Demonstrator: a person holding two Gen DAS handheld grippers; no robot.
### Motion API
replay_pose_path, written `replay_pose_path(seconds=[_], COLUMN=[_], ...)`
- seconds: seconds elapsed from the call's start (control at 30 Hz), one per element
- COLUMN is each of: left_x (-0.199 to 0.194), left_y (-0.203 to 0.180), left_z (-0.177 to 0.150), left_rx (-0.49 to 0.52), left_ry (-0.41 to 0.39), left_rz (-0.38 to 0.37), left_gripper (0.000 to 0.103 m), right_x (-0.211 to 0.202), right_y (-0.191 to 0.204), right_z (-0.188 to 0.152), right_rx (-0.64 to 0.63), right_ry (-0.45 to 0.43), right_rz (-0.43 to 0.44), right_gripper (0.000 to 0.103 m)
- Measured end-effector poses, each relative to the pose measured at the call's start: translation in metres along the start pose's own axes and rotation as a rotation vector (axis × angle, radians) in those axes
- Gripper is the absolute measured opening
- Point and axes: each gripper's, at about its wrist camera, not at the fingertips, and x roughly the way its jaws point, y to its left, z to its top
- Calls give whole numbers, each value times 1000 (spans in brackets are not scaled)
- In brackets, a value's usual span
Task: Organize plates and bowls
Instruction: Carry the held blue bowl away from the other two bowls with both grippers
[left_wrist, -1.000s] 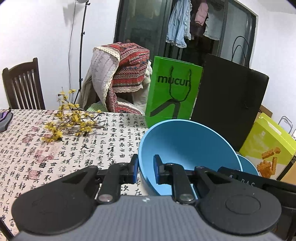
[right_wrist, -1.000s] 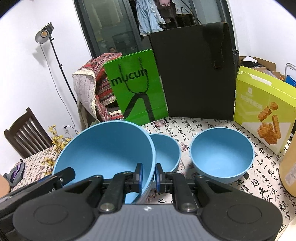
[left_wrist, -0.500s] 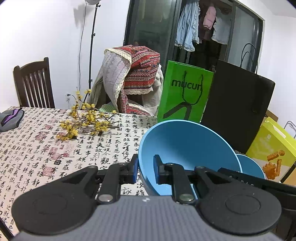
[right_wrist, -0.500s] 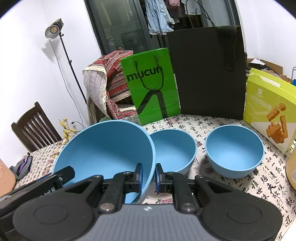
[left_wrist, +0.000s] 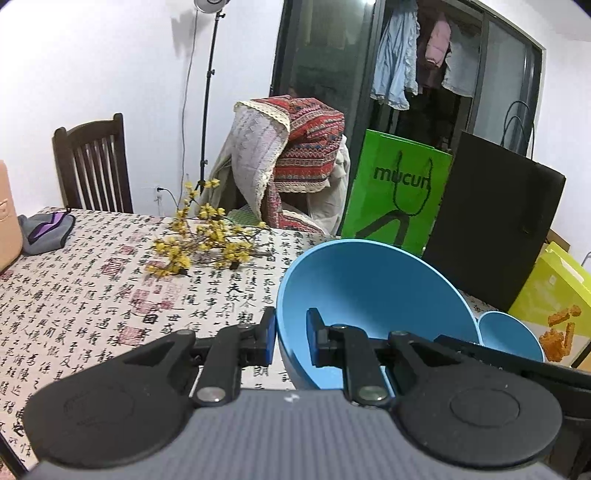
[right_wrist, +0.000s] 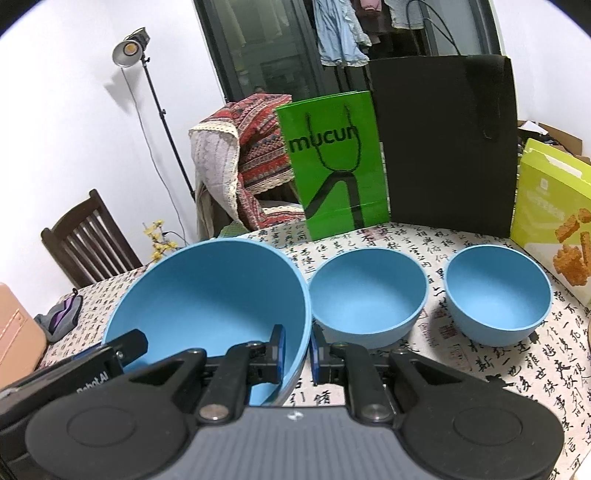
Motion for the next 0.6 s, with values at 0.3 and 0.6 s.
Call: replay_pose_path(seconds=[0.3,0.6], left_x=[-8,-15], left_y=[21,39], left_z=[-1,-1], left_rx=[-24,-47], left_ry=[-7,-15], left_rz=[33,60], left_gripper=[17,17], right_x=[1,4], right_y=[20,40], right_z=[-5,-10], right_rx=[-28,-52], right_ry=[11,23], right_rz=[30,56], right_gripper=[13,13])
